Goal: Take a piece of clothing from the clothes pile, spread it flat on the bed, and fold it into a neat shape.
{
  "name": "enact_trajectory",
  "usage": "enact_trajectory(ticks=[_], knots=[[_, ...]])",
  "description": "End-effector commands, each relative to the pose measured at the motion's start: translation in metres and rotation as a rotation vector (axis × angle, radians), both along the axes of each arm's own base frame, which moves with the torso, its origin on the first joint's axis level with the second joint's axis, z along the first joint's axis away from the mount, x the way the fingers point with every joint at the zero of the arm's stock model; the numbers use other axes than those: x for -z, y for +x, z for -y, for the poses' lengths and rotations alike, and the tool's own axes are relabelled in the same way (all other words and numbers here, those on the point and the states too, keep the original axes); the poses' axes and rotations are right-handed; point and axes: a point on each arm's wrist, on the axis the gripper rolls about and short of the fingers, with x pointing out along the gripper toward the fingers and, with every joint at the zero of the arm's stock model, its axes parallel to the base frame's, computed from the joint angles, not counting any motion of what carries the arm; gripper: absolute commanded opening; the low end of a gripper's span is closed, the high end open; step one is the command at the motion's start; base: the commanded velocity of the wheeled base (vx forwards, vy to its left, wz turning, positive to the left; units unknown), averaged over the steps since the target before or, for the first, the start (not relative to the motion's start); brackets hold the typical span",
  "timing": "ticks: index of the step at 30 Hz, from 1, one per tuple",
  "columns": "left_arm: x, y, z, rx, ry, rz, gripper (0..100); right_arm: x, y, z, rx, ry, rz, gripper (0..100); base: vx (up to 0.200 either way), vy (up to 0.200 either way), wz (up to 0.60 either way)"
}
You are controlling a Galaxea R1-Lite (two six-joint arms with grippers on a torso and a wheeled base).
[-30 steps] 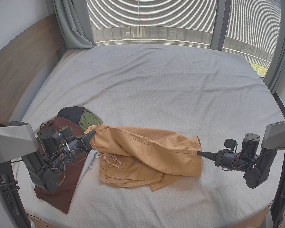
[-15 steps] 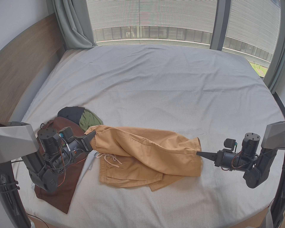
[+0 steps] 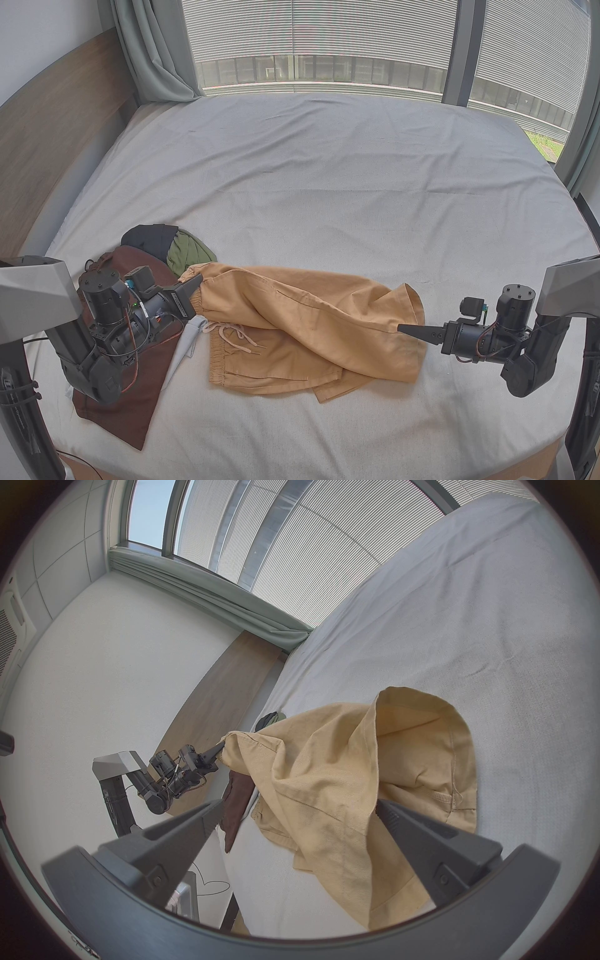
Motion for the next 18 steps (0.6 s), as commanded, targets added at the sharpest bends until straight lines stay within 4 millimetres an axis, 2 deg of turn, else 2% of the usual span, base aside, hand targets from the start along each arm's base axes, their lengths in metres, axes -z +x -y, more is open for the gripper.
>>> enact_trajectory(ticks=[1, 7, 18], knots=[[-0.001, 0.0, 0.0, 0.0, -0.001, 0.003, 0, 0.007, 0.003, -0.004, -0.012, -0.002, -0.011, 100, 0.0, 0.0, 0.0], [-0.001, -0.001, 0.001, 0.005, -0.001, 0.003, 0, 0.017, 0.009, -0.012, -0.03, -0.005, -0.023, 100, 0.0, 0.0, 0.0], [-0.001, -0.001, 0.002, 0.006, -0.001, 0.001, 0, 0.012, 0.006, -0.03, -0.056, -0.01, 0.005, 100, 0.0, 0.0, 0.0]])
